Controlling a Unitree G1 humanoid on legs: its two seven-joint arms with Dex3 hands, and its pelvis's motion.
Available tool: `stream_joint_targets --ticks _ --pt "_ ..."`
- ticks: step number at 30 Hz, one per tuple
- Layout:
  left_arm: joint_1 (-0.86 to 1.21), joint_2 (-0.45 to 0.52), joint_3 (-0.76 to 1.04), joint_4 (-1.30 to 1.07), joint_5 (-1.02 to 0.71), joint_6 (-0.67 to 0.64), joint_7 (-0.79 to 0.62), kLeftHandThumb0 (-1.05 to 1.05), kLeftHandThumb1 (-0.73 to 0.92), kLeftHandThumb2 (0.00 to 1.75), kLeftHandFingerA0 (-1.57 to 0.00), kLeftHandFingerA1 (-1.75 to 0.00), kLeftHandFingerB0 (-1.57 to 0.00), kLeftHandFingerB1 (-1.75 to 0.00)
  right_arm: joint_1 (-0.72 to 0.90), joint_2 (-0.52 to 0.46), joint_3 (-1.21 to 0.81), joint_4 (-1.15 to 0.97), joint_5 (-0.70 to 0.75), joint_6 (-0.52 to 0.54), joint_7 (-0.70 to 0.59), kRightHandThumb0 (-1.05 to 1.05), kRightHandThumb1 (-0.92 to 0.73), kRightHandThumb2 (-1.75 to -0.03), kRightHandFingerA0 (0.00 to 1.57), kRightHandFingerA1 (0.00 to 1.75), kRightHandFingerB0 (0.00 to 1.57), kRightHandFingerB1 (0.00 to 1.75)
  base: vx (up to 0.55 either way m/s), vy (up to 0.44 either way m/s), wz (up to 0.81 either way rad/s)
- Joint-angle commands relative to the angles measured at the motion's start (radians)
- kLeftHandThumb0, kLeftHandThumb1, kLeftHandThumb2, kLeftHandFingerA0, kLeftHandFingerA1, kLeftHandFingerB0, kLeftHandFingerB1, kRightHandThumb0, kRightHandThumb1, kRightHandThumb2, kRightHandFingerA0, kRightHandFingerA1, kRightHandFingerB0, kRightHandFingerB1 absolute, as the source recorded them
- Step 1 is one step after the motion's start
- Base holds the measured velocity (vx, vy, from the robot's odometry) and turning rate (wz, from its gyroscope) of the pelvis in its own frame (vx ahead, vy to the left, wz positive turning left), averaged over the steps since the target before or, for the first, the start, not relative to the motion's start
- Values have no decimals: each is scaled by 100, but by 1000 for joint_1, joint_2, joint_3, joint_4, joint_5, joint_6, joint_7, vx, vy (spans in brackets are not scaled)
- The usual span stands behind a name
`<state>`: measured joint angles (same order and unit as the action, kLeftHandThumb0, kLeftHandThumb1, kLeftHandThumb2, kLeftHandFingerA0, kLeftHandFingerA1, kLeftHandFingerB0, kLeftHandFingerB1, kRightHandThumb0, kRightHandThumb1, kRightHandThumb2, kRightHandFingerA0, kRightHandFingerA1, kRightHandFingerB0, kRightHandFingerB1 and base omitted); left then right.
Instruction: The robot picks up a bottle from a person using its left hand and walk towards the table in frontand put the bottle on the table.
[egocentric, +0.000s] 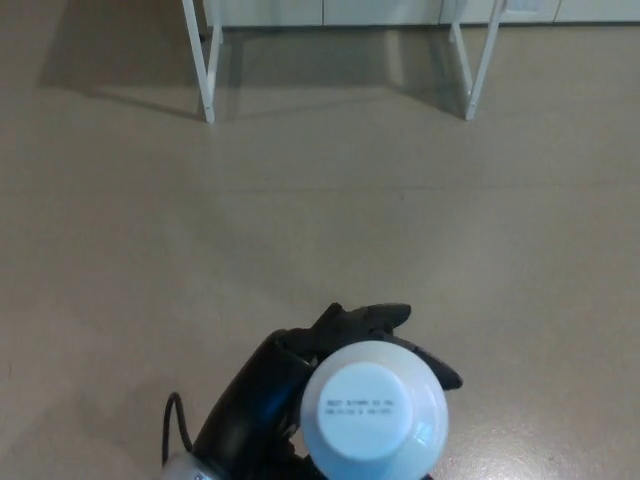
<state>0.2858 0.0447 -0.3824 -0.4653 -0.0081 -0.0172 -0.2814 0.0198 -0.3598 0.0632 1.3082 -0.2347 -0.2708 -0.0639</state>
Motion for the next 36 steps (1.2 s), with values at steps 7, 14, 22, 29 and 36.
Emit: stream_joint_targets --ticks 7,14,22,29,36 --pt "18 9 11 27 7 -67 27 -46 37 88 -155 -83 -133 -82 -3 -20 8 1 -8 -4 9 -56 -80 -64 62 45 52 40 81 -147 6" --pt "15 12 12 46 12 -87 24 -44 34 91 -155 -86 -133 -83 -13 -19 19 12 -15 15 14 -54 -80 -65 63 44 54 40 221 -388 5" --pt "23 19 9 23 44 -55 37 -48 32 97 -151 -101 -133 -86 -13 -20 13 18 -12 17 30 -55 -80 -64 66 44 56 41 244 -19 -8" --pt "31 21 8 18 19 -41 26 -47 34 95 -146 -105 -131 -88 -15 -21 15 13 -14 36 46 -54 -80 -64 64 44 53 39 379 148 -30" --pt "35 32 5 18 33 -54 36 -47 32 96 -144 -107 -130 -89 -16 -22 22 14 -22 42 44 -55 -80 -65 64 44 52 39 351 48 7"
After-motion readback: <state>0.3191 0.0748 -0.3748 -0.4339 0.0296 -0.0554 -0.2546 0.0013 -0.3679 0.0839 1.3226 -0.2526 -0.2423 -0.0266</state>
